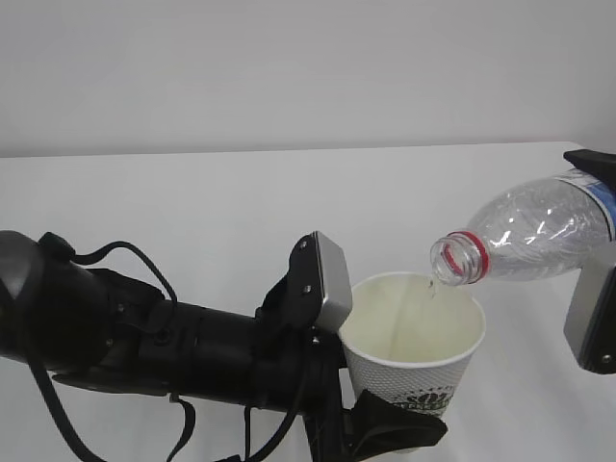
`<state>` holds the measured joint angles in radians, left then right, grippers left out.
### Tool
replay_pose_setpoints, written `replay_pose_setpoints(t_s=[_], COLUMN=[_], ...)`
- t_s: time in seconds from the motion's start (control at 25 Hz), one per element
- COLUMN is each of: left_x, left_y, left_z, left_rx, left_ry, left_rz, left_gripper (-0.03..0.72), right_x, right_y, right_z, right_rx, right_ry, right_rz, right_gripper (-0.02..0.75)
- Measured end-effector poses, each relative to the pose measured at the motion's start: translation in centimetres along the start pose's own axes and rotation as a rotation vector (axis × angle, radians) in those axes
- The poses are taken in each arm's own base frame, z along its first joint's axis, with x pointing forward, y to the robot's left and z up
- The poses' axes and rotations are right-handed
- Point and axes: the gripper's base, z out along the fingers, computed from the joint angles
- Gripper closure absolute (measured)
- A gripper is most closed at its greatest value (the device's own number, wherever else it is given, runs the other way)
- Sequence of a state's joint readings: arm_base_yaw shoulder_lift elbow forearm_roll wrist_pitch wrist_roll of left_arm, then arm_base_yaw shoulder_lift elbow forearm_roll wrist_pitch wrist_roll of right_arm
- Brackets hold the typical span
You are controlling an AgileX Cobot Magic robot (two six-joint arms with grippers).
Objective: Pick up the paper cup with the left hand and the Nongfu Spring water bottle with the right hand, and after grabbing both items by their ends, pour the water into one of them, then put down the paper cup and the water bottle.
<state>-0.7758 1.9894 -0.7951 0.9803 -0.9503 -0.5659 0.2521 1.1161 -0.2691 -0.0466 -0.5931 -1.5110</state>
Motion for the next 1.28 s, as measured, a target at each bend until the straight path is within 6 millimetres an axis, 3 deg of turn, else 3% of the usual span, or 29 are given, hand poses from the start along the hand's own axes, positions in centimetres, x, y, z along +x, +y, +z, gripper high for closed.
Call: replay_pose_setpoints(t_s=[1.28], left_x=[0.03], left_y=[0.02], left_z=[0.00], left_rx=[-0.002], left_ry=[0.003], left_rz=[0.000], left_gripper=[0.185], right_x=[0.02], right_y=[-0.02], right_z=[0.00], right_rx=[0.002], right_ry=[0.002], right_rz=[-0.015], right_gripper=[0.272])
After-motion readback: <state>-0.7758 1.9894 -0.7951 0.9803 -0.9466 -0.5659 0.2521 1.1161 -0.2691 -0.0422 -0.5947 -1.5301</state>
